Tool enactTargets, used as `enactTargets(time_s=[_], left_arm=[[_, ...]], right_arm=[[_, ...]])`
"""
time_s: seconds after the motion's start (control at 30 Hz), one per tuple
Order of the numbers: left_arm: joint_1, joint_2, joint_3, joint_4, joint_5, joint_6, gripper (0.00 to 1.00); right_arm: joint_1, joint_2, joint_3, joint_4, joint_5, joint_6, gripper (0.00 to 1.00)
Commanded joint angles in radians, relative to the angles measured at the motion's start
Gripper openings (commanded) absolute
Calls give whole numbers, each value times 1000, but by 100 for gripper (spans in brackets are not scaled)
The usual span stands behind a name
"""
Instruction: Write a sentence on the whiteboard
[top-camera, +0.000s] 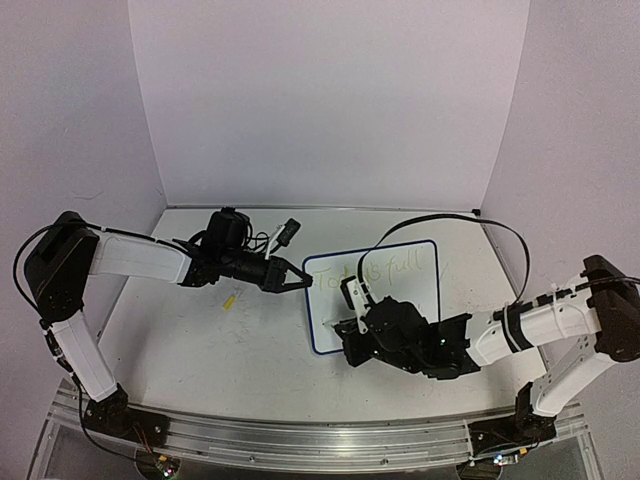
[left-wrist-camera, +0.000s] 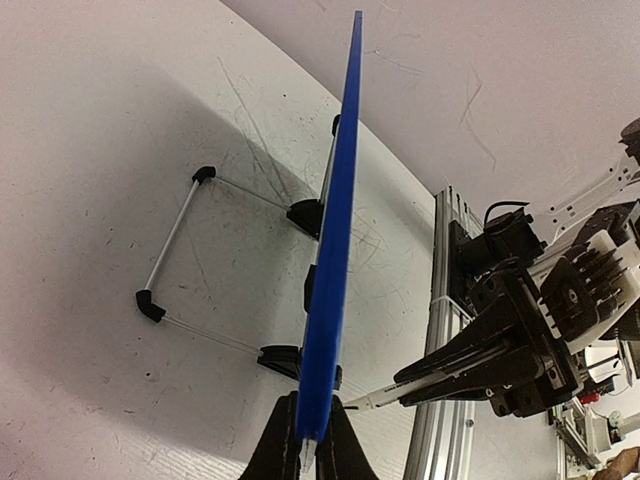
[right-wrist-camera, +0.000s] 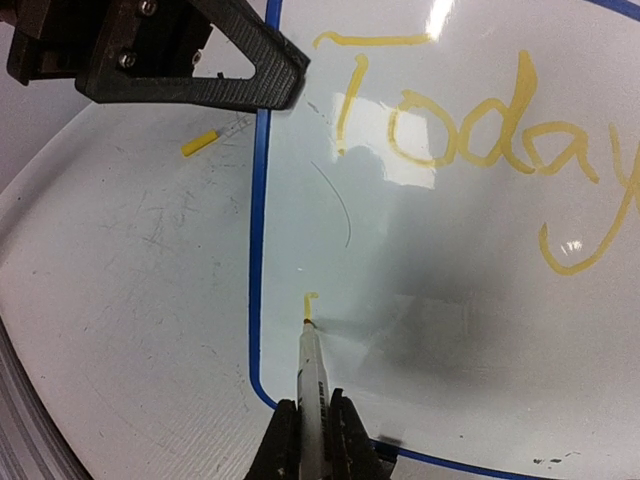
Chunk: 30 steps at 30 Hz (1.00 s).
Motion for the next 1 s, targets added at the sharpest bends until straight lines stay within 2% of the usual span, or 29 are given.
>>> enactTargets(time_s=[0.0, 0.43, 0.97], left_arm=[[-1, -6, 30, -35, -23, 14, 0], [-3, -7, 30, -36, -22, 14, 0], [-4, -12, 30, -36, -22, 16, 0]], right_arm=[[0, -11, -15, -7, 18, 19, 0], [-9, -57, -12, -24, 121, 42, 0], [-11, 6, 51, 23, 79, 6, 0]])
